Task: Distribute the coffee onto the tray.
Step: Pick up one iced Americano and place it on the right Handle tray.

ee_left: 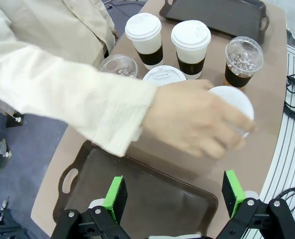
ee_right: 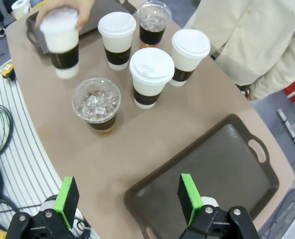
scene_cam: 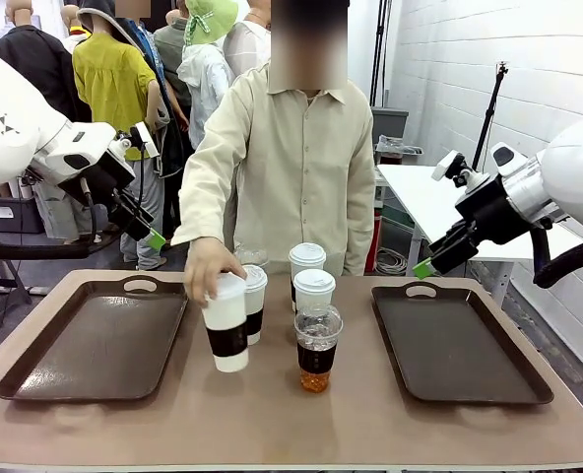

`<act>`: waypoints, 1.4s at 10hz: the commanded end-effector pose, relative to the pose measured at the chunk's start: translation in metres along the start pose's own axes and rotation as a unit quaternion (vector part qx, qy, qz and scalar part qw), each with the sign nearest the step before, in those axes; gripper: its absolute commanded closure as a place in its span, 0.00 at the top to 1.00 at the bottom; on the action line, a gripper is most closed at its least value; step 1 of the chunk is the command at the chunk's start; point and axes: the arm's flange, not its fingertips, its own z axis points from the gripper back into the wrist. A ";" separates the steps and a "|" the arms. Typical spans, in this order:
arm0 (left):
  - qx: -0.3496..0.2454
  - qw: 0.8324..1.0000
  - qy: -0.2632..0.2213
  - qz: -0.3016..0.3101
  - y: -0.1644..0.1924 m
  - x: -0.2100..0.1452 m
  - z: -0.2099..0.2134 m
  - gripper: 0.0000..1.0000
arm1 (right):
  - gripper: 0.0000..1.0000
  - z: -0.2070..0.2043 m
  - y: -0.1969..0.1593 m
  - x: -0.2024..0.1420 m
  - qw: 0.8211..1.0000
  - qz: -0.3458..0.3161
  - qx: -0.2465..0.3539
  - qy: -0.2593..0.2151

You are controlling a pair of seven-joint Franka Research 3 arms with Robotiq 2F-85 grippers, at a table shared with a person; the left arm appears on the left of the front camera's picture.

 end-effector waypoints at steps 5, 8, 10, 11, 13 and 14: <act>-0.002 1.000 -0.001 0.001 0.001 -0.001 0.000 1.00 | 1.00 -0.042 -0.033 0.004 0.984 0.142 0.097 0.042; -0.002 1.000 -0.001 0.001 0.001 -0.001 0.000 1.00 | 1.00 -0.072 -0.041 -0.015 0.977 0.167 0.129 -0.025; -0.002 1.000 -0.001 0.001 0.001 -0.001 0.000 1.00 | 1.00 -0.089 -0.040 -0.027 0.972 0.156 0.153 -0.081; -0.002 1.000 -0.001 0.001 0.001 -0.001 0.000 1.00 | 1.00 -0.098 -0.040 -0.033 0.971 0.151 0.160 -0.097; -0.002 1.000 -0.001 0.001 0.001 -0.001 0.000 1.00 | 1.00 -0.110 -0.037 -0.042 0.969 0.139 0.168 -0.118; -0.002 1.000 -0.001 0.001 0.001 -0.001 0.000 1.00 | 1.00 -0.111 -0.035 -0.043 0.973 0.131 0.159 -0.105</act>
